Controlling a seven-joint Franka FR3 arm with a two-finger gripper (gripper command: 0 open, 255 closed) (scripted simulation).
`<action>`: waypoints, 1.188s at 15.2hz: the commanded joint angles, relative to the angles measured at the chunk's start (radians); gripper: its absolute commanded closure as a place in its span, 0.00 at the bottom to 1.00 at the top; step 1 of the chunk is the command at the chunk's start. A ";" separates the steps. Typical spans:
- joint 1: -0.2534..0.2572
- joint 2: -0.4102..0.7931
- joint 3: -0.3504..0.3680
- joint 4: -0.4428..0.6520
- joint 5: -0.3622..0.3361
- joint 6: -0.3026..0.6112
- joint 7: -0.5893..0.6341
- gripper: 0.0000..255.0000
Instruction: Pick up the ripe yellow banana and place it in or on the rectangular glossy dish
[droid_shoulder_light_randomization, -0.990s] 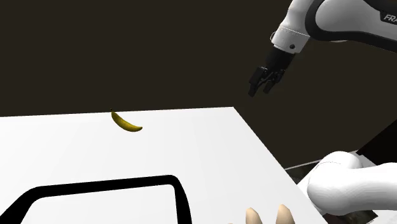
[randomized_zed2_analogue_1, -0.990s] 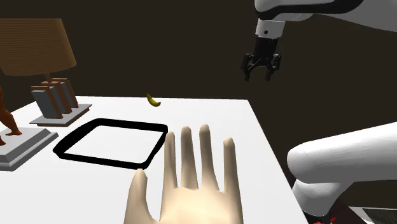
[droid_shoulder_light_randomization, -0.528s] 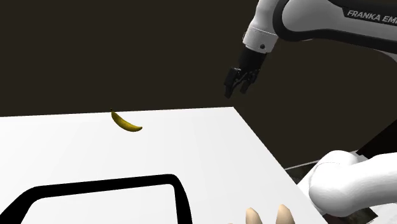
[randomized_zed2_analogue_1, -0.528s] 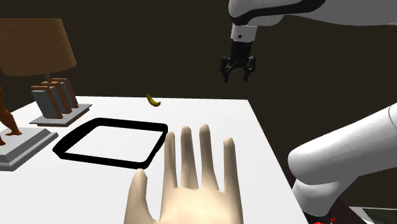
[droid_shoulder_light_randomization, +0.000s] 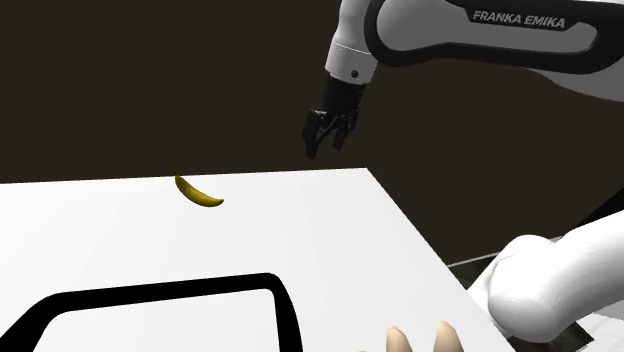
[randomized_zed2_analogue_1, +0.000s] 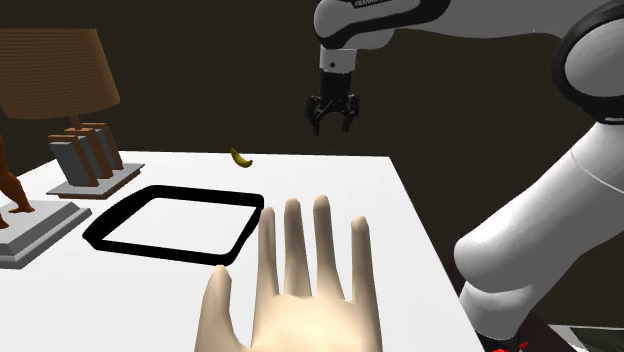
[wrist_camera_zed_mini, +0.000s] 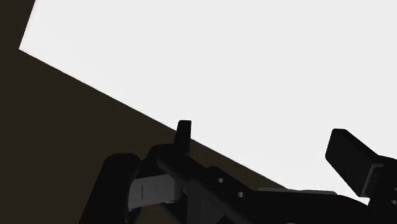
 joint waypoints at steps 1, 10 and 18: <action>0.013 0.063 0.027 0.063 -0.007 -0.004 0.015 0.00; 0.099 0.380 0.138 0.356 -0.096 -0.014 0.095 0.00; 0.250 0.708 0.194 0.732 -0.228 -0.106 0.159 0.00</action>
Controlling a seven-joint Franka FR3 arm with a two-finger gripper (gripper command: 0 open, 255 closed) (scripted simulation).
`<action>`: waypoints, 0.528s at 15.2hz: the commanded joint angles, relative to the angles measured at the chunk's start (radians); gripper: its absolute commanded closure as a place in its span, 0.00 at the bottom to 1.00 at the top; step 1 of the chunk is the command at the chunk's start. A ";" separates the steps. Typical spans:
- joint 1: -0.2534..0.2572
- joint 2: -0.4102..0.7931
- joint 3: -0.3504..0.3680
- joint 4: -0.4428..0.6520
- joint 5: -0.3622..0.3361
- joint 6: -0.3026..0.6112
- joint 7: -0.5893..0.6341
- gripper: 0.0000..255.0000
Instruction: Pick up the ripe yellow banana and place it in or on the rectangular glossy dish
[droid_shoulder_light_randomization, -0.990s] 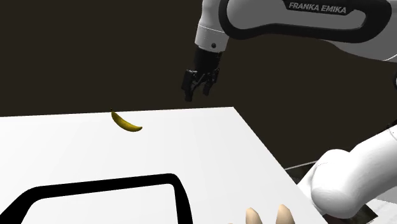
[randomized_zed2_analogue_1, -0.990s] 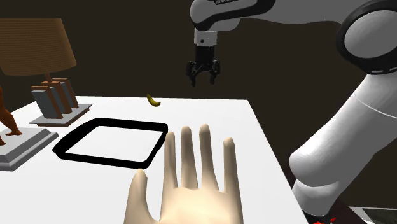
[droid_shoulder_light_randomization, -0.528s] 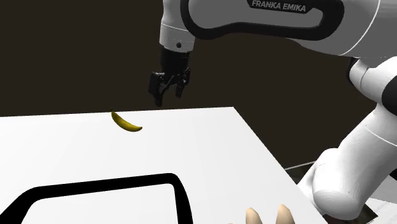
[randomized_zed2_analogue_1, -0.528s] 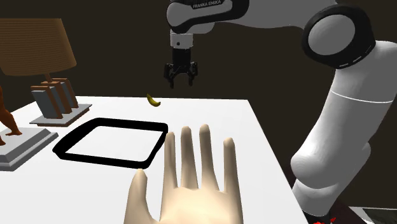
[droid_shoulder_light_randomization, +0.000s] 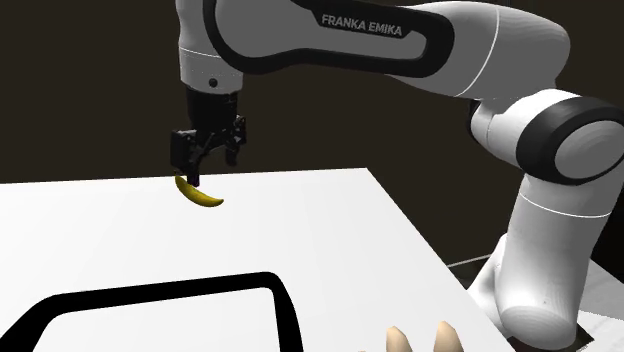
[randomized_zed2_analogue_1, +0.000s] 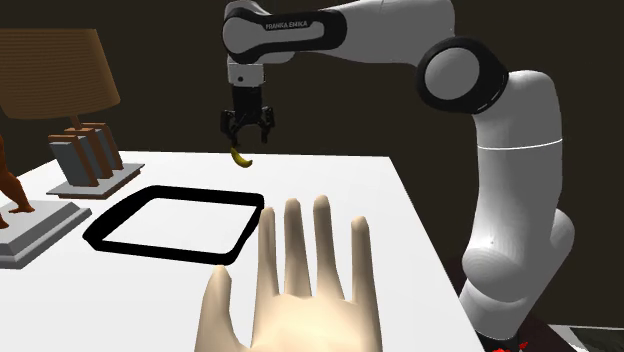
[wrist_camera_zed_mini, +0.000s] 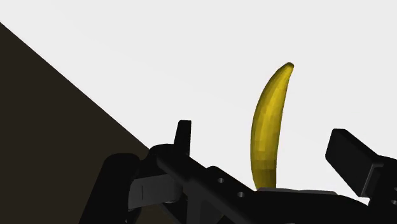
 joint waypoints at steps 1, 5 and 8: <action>0.049 0.094 0.006 0.120 -0.038 -0.036 0.014 0.00; 0.041 0.080 0.005 0.046 -0.032 0.025 0.013 0.00; 0.036 0.074 0.004 -0.004 -0.030 0.068 0.013 0.00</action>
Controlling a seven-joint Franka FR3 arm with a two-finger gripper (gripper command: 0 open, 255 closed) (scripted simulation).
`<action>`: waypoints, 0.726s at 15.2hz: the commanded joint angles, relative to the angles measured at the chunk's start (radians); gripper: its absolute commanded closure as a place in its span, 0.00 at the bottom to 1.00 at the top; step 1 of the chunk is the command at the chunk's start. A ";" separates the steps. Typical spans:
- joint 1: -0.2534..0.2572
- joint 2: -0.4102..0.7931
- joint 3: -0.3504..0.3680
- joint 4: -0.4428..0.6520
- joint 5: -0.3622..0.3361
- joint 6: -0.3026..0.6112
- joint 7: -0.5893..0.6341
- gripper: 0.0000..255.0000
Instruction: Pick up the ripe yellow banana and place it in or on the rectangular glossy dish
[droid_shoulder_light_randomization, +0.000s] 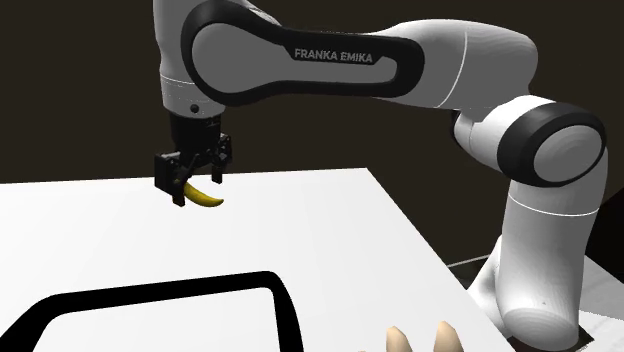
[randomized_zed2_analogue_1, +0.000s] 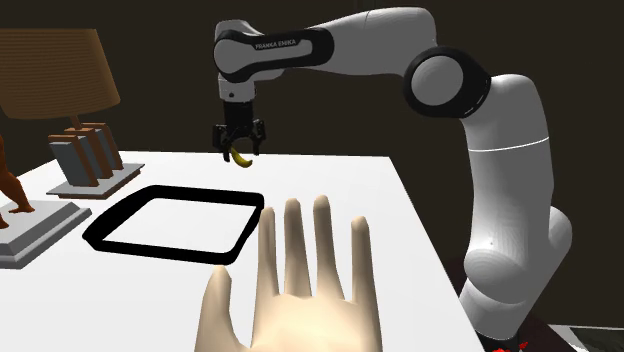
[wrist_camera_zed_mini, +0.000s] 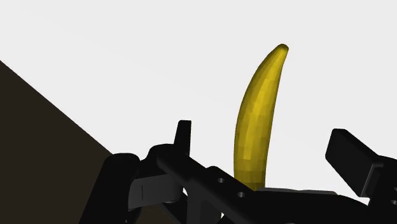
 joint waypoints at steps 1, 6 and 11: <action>-0.002 -0.002 0.000 -0.022 0.001 0.021 -0.001 0.00; -0.002 -0.002 0.000 -0.022 0.001 0.021 0.000 0.00; -0.002 -0.002 0.000 -0.021 0.001 0.020 -0.001 1.00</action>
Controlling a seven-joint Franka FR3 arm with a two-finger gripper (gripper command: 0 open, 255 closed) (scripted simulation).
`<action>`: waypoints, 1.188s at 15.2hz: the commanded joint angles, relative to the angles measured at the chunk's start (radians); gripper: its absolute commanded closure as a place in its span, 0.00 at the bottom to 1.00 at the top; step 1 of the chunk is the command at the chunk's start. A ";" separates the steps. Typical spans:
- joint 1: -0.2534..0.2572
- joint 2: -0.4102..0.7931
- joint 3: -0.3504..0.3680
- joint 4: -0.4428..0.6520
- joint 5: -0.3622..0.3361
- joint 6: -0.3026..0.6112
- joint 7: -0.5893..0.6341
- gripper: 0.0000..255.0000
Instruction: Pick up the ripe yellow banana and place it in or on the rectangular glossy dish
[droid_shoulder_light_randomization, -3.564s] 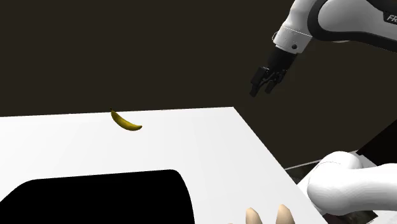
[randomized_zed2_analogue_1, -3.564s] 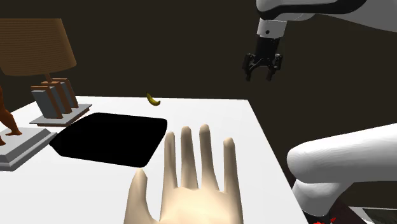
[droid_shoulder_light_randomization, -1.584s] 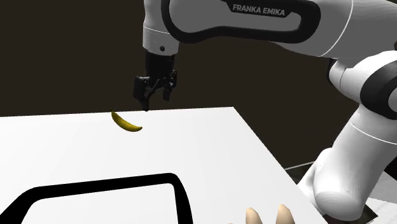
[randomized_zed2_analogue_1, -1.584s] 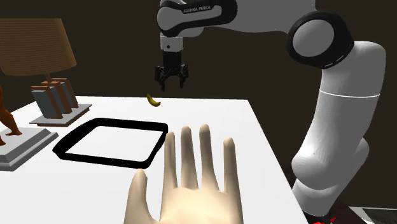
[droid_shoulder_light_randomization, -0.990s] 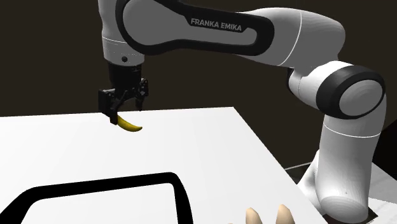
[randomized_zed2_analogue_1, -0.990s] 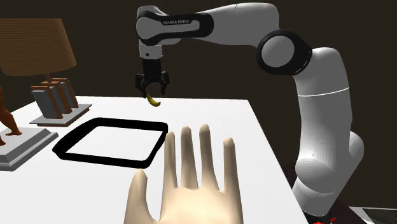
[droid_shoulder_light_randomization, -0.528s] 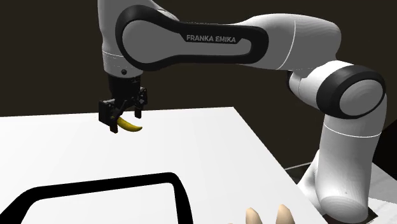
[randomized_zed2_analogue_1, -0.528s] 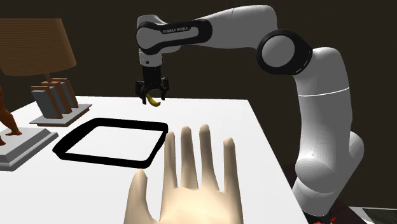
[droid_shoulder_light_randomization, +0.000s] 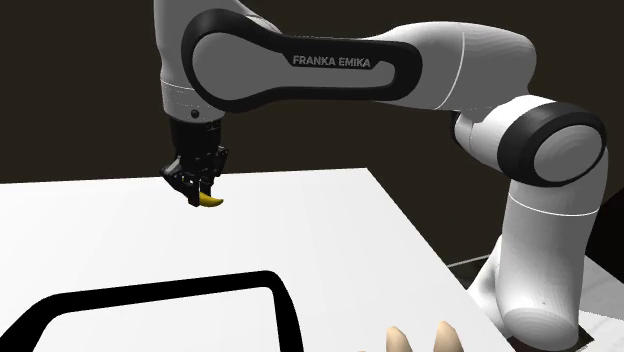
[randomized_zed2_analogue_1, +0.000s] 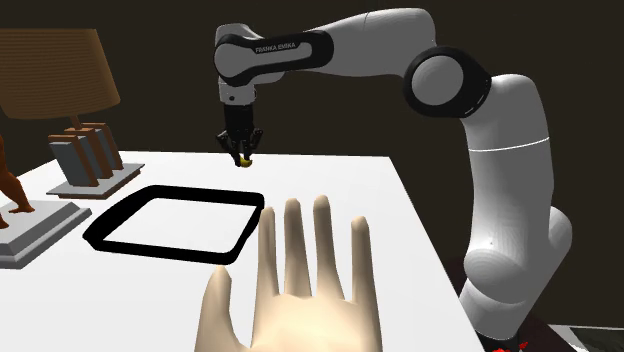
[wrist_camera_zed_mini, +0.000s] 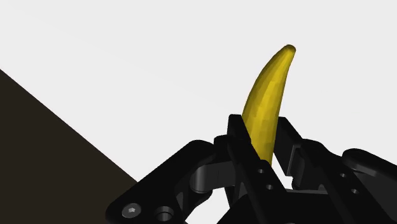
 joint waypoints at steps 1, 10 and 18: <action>0.000 0.000 0.000 0.000 0.000 0.000 0.000 1.00; 0.006 0.004 0.001 0.047 -0.002 -0.042 0.002 1.00; 0.031 0.032 0.002 0.198 -0.013 -0.166 0.010 1.00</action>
